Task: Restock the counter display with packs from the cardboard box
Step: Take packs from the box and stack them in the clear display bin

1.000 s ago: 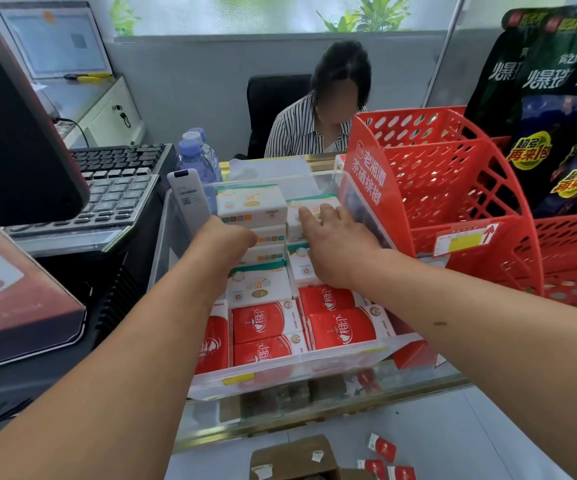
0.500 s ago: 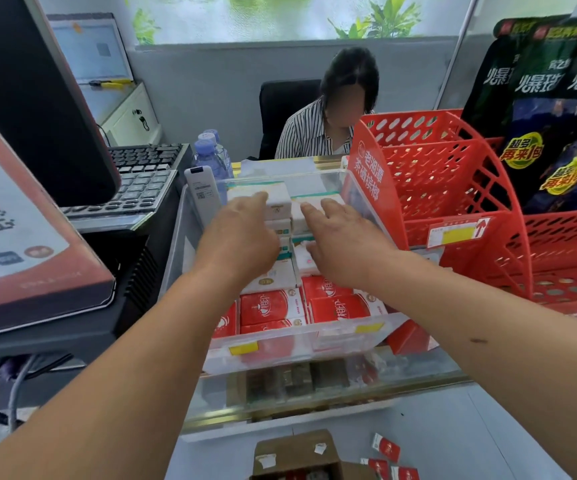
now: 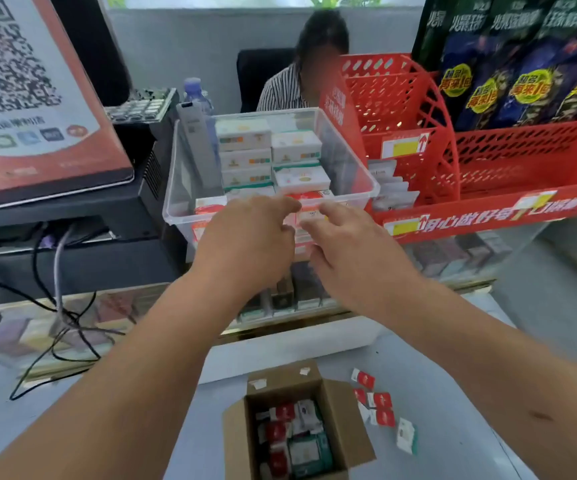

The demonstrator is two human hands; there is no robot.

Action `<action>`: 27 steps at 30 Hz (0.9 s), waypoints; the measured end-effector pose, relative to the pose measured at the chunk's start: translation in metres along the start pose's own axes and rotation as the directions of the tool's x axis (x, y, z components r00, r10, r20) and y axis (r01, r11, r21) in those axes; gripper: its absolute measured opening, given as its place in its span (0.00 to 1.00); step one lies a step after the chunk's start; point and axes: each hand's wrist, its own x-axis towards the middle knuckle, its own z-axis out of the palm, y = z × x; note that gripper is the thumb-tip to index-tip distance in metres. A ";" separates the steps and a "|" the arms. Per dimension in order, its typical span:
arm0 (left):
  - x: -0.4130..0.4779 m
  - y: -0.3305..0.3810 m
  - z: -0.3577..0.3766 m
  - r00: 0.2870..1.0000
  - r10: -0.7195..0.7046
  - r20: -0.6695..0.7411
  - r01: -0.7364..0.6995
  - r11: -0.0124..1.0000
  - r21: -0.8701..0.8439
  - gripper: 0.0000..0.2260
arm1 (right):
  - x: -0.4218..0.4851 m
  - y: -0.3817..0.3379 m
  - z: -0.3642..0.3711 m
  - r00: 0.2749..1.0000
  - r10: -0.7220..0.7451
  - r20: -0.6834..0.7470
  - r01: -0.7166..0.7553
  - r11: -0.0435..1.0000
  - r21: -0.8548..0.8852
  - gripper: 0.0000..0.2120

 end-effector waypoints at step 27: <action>-0.153 -0.195 0.381 0.769 -0.293 0.568 0.210 0.955 0.209 0.15 | -0.229 0.055 0.389 0.613 0.051 0.788 -0.087 0.996 0.003 0.11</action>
